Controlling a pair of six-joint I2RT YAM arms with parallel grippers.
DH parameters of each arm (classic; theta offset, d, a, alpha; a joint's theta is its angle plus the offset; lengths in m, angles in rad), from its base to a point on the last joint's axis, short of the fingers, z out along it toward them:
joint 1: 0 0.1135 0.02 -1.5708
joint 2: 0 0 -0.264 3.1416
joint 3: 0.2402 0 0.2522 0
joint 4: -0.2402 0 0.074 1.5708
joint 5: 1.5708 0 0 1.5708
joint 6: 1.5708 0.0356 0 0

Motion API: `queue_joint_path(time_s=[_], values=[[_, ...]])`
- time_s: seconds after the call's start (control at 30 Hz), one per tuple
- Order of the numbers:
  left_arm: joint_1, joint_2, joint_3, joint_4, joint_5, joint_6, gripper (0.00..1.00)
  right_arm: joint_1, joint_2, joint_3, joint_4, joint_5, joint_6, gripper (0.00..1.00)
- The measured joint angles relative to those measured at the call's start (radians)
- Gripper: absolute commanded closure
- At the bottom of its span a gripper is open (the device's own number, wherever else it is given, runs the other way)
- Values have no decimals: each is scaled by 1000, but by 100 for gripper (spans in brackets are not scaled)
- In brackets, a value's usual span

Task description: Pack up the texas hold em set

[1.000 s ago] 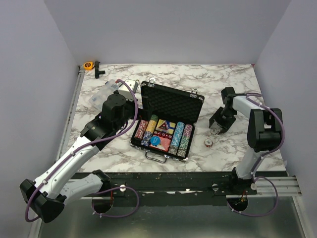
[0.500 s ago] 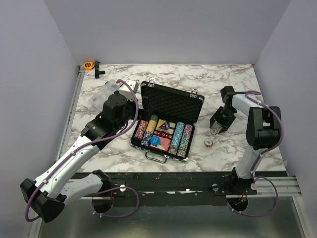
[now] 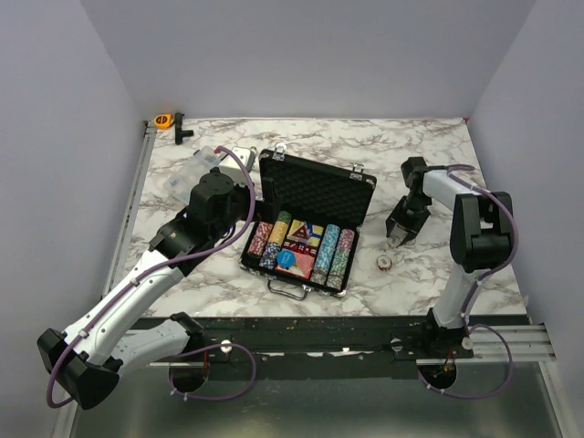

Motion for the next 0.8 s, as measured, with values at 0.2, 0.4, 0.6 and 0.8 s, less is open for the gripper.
queue_joint_path(time_s=[0.2,0.4,0.6,0.8], values=[[0,0,2,-2,0,0,3,21,11,15,-10,6,0,62],[0,0,11,-3,0,0,3,25,5,8,-3,12,5,74],[0,0,11,-3,0,0,3,31,-50,-53,55,22,7,87],[0,0,11,-4,0,0,3,34,-87,-90,93,24,-4,89]])
